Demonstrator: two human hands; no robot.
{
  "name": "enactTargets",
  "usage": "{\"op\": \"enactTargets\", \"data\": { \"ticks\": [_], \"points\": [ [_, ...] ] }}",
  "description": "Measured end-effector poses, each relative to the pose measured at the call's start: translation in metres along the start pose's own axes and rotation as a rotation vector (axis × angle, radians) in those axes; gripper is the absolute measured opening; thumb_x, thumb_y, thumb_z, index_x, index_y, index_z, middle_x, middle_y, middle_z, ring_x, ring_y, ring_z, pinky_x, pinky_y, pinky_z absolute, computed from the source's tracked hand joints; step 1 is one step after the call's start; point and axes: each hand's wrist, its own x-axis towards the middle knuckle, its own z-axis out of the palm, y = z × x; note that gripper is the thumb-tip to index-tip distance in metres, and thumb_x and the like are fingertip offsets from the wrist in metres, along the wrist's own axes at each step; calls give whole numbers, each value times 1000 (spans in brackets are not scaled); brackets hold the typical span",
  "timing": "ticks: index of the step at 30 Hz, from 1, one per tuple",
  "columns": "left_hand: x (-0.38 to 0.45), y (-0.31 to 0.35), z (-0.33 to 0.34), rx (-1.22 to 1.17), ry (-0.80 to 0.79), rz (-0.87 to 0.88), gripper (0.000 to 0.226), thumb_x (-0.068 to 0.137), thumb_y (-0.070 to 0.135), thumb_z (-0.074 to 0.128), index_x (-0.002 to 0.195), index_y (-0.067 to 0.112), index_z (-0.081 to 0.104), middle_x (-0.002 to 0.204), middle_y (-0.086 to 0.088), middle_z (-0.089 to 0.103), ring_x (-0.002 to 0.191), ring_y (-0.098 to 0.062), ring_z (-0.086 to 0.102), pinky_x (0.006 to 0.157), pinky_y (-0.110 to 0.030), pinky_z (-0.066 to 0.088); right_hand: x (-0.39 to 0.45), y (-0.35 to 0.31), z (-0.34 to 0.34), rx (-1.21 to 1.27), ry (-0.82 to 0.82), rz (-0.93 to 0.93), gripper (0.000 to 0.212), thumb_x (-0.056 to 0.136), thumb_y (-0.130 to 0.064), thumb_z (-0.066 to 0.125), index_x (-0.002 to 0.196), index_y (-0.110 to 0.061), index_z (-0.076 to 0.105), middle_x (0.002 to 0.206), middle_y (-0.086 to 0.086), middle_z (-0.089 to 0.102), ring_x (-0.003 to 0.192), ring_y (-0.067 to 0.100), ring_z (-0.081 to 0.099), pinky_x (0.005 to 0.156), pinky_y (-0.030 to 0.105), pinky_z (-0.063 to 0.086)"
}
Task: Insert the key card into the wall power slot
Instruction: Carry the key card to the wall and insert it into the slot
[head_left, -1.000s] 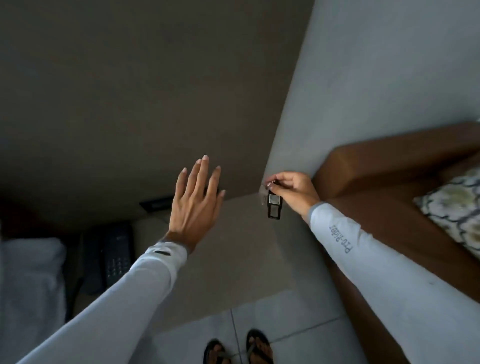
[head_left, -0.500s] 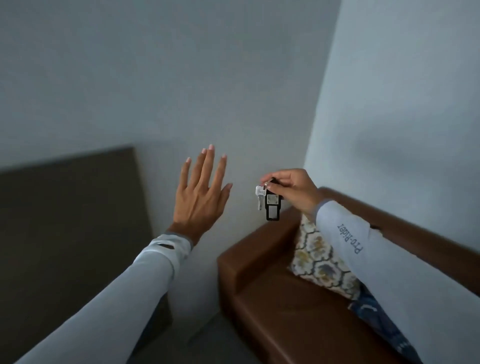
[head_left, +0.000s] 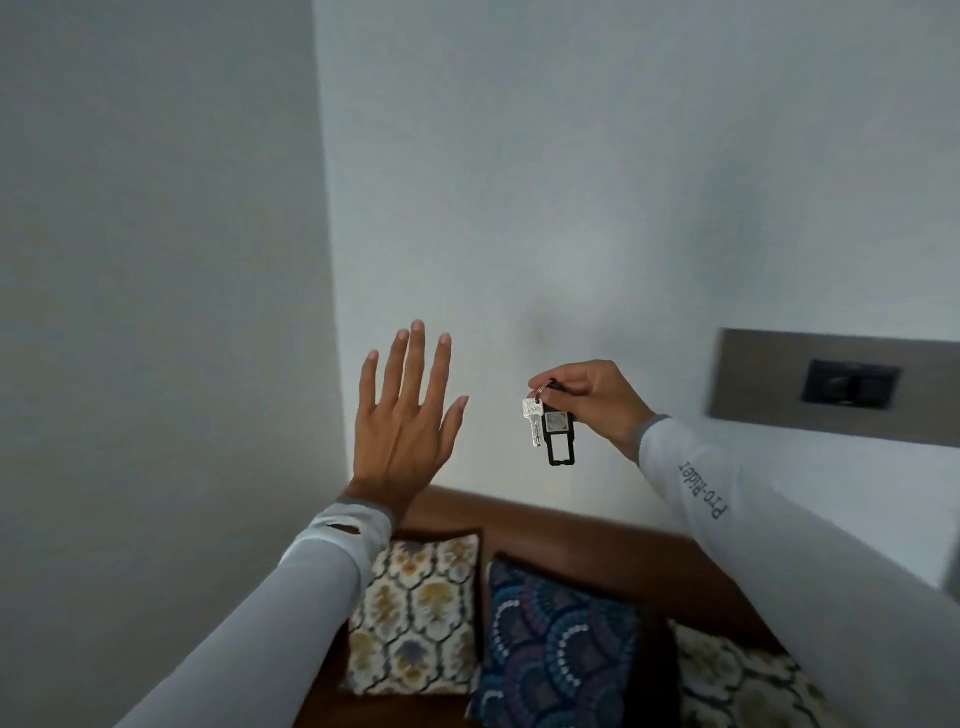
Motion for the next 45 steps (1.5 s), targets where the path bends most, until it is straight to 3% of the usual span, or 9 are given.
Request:
{"op": "enactTargets", "data": {
  "ticks": [6,11,17,21,24,28,36,45],
  "points": [
    [45,101,20,-55,13,50,67,109,48,28,165,12,23,173,-22,24,158,-38,28,126,-62,31,-14,15,-113,-54,69,12,17,90,-5,67,106,-5,74,101,16,78,87,16,74,86,29,57],
    [76,165,37,-103,28,78,68,109,49,27,166,12,22,173,-22,22,158,-38,27,126,-63,30,-24,26,-185,-112,146,4,15,90,-6,67,101,-12,76,92,7,79,80,3,74,69,13,53],
    [122,230,67,-151,69,138,67,110,48,27,166,13,22,173,-22,24,158,-38,28,125,-62,31,-19,41,-251,-124,265,-4,15,90,-3,66,101,-8,75,100,15,77,86,12,73,78,17,55],
    [160,259,98,-176,114,161,66,110,48,27,166,13,22,173,-22,24,158,-37,29,125,-62,31,-1,53,-287,-145,306,-19,15,91,-2,65,103,-5,73,109,19,76,101,22,72,91,25,55],
    [192,281,125,-203,128,165,65,111,47,28,166,12,22,172,-22,24,158,-38,30,126,-61,31,13,63,-316,-157,334,-8,18,92,-3,64,109,-4,71,107,22,76,99,20,72,92,21,55],
    [221,322,158,-248,127,179,67,110,49,25,165,12,23,172,-23,24,158,-39,29,126,-62,30,24,80,-357,-173,402,2,19,93,-3,63,110,-4,70,108,20,76,104,24,72,96,30,55],
    [242,418,205,-271,119,206,66,109,47,34,164,11,27,172,-24,25,158,-39,29,125,-62,31,38,131,-451,-189,365,7,14,93,-2,63,102,-8,70,95,12,76,92,17,72,81,20,57],
    [258,534,243,-144,84,162,66,109,48,36,163,10,30,170,-24,29,156,-40,34,122,-62,37,45,196,-582,-250,287,-49,17,92,1,62,100,-10,72,92,6,76,93,17,73,86,21,56]
  ]
}}
